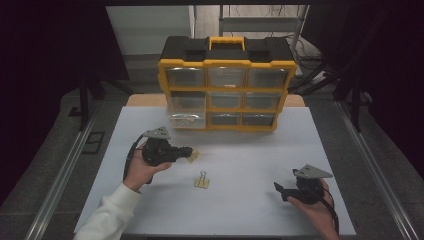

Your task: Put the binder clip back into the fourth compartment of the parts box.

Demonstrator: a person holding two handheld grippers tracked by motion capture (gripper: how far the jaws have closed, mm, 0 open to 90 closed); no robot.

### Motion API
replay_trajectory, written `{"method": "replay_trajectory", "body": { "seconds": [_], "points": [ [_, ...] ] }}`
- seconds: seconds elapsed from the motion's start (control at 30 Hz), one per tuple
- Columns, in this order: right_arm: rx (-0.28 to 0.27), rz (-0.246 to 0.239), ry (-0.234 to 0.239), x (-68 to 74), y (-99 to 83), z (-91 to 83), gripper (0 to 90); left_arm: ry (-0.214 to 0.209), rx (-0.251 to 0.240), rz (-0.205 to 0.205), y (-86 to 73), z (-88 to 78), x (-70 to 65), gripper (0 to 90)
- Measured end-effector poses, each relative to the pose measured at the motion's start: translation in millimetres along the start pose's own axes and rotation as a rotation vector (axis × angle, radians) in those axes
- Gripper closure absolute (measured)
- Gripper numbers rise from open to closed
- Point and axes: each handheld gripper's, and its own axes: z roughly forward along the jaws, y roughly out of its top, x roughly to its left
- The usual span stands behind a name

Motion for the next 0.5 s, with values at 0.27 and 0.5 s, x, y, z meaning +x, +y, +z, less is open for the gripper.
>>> {"method": "replay_trajectory", "body": {
  "seconds": [0.27,0.5],
  "points": [
    [-0.001,0.0,0.0,-0.1,0.0,0.0,15.2,0.018,-0.053,-0.006,2.4,-6.7,-1.5,88.7],
    [0.0,-0.002,0.0,0.0,0.0,0.1,15.2,0.02,-0.075,-0.012,3.4,-11.2,-0.8,88.7]
  ]
}}
